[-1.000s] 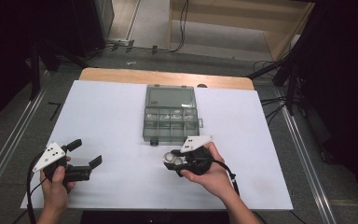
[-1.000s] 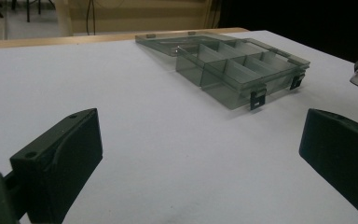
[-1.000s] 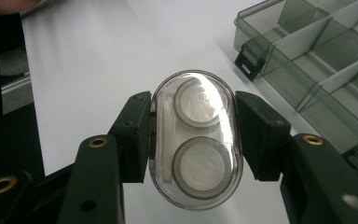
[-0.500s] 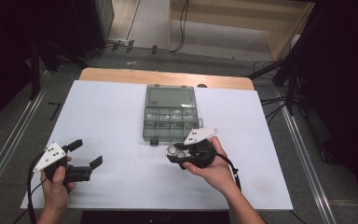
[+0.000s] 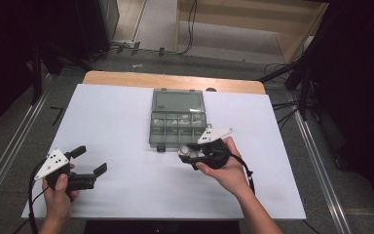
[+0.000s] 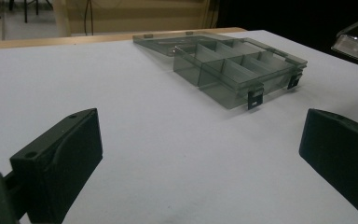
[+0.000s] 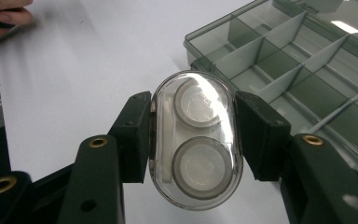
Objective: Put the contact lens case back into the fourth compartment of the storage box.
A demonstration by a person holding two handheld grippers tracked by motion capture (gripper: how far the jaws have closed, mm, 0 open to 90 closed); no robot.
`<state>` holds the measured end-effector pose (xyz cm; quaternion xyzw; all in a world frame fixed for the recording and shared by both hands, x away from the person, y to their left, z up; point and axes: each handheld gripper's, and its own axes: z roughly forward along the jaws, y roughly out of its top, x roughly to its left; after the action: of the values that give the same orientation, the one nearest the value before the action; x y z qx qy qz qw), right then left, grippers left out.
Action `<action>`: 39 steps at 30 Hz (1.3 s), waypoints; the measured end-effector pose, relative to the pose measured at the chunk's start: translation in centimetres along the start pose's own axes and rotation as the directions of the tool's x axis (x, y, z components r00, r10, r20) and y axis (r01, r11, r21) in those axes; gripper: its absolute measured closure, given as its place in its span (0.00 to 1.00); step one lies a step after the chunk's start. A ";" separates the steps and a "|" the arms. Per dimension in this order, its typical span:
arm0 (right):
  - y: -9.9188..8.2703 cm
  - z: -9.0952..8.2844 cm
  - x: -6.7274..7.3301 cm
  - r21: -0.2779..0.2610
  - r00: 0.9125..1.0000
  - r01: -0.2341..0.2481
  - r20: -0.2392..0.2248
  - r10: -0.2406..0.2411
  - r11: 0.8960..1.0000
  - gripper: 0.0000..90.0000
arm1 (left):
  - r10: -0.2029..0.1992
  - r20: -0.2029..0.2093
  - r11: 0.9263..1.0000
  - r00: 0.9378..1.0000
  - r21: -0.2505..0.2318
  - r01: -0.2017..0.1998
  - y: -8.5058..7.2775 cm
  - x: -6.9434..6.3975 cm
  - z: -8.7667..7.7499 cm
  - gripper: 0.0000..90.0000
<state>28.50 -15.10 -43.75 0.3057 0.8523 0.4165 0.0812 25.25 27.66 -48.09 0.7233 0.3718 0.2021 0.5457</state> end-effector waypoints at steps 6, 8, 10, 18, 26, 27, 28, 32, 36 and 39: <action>0.2 -0.2 -0.8 -0.015 1.000 -0.023 0.006 0.023 1.000 0.52 | 0.017 0.011 1.000 1.000 -0.005 -0.016 0.1 -0.2 -0.1 0.00; 0.4 -0.3 -1.0 -0.021 1.000 -0.026 0.001 0.026 0.999 0.52 | 0.019 0.015 1.000 1.000 -0.007 -0.019 0.1 -0.3 0.0 0.00; 0.6 -0.4 -1.2 -0.022 1.000 -0.027 0.004 0.027 0.999 0.52 | 0.017 0.017 1.000 1.000 -0.008 -0.017 0.1 -0.4 0.0 0.00; 1.3 -0.5 -1.9 -0.027 0.999 -0.034 0.018 0.035 0.999 0.52 | 0.017 0.020 1.000 1.000 -0.008 -0.016 0.1 -0.4 0.0 0.00; 1.7 -0.1 -2.7 -0.018 0.998 -0.050 0.035 0.050 0.999 0.52 | 0.021 0.021 1.000 1.000 -0.007 -0.021 0.1 -0.4 0.1 0.00; 1.7 -0.1 -2.9 -0.015 0.998 -0.052 0.040 0.052 0.999 0.52 | 0.022 0.023 1.000 0.999 -0.007 -0.022 0.0 -0.4 0.1 0.00; 1.7 0.0 -3.0 -0.014 0.998 -0.055 0.042 0.056 0.998 0.52 | 0.021 0.022 1.000 1.000 -0.008 -0.020 0.0 -0.4 0.1 0.00; 1.9 0.1 -3.4 -0.011 0.997 -0.061 0.052 0.061 0.998 0.52 | 0.019 0.019 1.000 1.000 -0.008 -0.018 0.0 -0.3 0.0 0.00; 2.0 0.1 -4.0 -0.014 0.995 -0.074 0.062 0.075 0.997 0.52 | 0.018 0.019 1.000 1.000 -0.007 -0.018 0.0 -0.3 0.0 0.00; 2.0 0.0 -4.4 -0.015 0.994 -0.082 0.065 0.082 0.997 0.52 | 0.018 0.018 1.000 1.000 -0.006 -0.018 0.0 -0.3 0.0 0.00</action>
<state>32.94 -16.72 -42.72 0.3534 0.8333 0.4147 0.0939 25.09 27.43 -48.05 0.7269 0.3599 0.2014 0.5492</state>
